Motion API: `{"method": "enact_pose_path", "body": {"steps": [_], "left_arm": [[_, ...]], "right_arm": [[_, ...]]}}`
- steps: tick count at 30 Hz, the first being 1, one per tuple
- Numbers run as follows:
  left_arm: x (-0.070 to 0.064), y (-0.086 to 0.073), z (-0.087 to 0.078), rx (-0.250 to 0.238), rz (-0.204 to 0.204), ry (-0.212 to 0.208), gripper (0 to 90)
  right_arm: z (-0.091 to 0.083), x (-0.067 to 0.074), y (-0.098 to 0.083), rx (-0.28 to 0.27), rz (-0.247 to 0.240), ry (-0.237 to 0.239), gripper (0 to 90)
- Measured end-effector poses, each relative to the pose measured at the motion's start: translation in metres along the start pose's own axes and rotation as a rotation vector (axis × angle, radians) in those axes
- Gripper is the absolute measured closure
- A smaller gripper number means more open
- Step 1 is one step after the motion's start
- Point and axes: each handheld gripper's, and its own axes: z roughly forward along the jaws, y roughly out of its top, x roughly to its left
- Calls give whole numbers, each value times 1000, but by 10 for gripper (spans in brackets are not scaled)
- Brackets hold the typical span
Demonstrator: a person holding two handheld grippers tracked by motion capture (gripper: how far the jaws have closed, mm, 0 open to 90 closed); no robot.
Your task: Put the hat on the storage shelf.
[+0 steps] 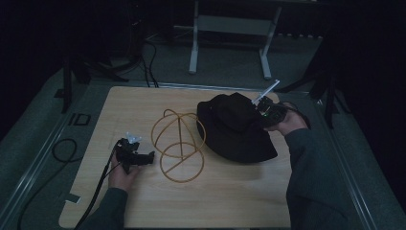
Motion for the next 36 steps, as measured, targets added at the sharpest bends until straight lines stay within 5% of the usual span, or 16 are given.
{"method": "enact_pose_path", "body": {"steps": [36], "left_arm": [[0,0,0,1,0,0,15]], "right_arm": [[-35,3,-3,-41,-59,-2,856]]}}
